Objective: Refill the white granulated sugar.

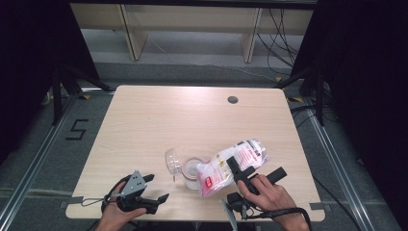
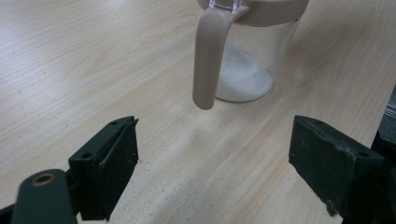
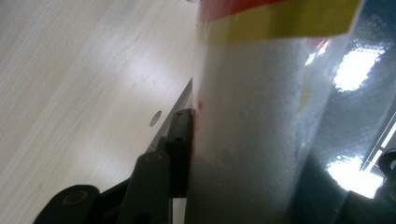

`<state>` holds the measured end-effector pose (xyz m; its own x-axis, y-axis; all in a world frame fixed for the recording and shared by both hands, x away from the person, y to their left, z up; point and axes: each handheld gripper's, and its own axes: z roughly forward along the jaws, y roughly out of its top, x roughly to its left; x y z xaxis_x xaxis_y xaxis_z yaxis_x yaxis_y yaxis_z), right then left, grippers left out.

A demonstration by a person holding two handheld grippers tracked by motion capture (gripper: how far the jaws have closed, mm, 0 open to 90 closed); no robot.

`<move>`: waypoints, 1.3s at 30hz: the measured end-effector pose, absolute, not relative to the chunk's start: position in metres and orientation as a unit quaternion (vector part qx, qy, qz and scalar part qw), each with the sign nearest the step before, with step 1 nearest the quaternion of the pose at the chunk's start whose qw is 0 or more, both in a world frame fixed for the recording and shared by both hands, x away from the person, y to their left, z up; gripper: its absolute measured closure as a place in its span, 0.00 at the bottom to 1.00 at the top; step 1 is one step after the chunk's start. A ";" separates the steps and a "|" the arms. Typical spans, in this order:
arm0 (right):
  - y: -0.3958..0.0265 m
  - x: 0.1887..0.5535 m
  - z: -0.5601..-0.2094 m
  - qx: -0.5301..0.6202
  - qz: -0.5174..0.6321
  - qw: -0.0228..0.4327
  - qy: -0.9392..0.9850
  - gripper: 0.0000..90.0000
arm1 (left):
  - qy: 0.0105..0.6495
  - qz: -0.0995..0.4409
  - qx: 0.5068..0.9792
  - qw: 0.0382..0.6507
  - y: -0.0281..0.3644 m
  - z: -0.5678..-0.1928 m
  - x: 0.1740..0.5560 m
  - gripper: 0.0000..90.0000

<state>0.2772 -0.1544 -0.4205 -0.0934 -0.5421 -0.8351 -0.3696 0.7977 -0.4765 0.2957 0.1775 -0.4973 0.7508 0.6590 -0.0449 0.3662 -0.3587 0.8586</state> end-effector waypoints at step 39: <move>-0.157 0.278 -0.419 -0.304 -0.065 0.598 0.739 0.75 | 0.313 0.162 0.813 0.464 0.178 -0.496 0.296 0.17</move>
